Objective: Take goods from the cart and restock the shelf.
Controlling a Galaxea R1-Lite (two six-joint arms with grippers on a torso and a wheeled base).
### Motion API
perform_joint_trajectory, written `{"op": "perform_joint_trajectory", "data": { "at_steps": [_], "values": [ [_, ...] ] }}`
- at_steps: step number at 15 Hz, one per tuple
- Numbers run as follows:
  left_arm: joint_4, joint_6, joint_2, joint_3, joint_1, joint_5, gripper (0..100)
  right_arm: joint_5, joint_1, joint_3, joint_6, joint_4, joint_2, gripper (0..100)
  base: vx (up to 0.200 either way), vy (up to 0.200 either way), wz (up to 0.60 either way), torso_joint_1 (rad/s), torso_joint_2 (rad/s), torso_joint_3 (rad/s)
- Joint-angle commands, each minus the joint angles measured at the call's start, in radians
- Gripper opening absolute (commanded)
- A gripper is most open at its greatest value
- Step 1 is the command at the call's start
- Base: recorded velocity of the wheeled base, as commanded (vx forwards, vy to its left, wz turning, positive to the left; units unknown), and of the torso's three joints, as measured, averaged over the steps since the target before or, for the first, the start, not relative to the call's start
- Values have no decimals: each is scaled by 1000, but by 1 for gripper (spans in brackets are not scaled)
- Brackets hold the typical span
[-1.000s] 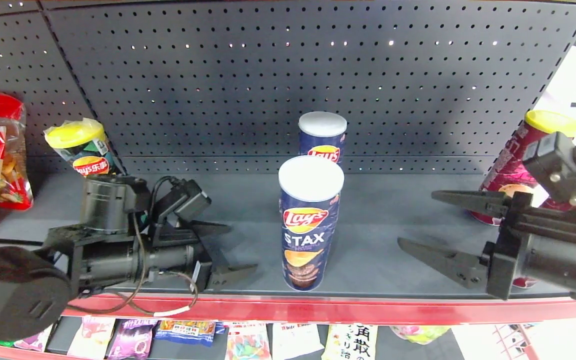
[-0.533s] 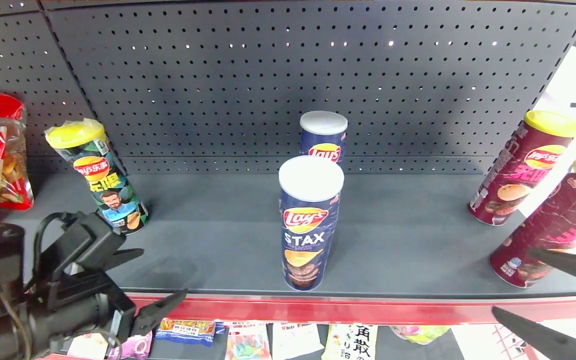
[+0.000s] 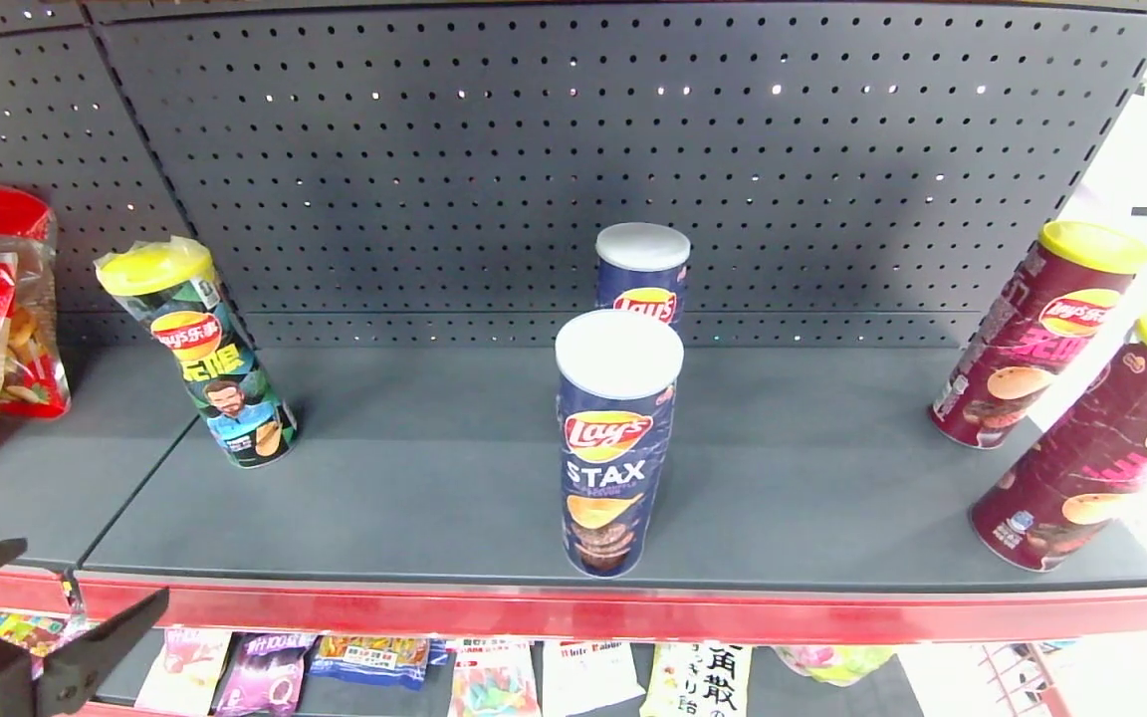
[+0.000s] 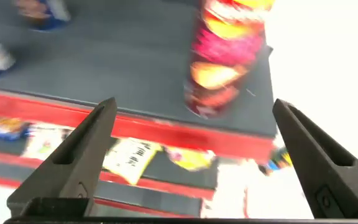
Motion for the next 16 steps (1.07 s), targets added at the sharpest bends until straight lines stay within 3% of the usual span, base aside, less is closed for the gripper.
{"op": "perform_joint_trajectory", "data": {
  "at_steps": [1, 5, 11, 16],
  "values": [
    [2, 0, -55, -10, 22, -2, 100, -1, -79, 11, 0, 21, -30, 100, 0, 0, 0, 0, 0, 0],
    [2, 1, -106, 27, 21, -5, 100, -1, -78, 20, -2, 28, -42, 100, 0, 0, 0, 0, 0, 0],
    [3, 1, -156, 47, 22, 0, 100, 4, -72, 32, -3, 28, -44, 100, -200, 0, 0, 3, 3, 2],
    [0, 23, -159, 49, 22, -2, 100, 7, -70, 34, -26, 28, -45, 100, 0, -40, 0, 3, 0, -1]
  ]
}}
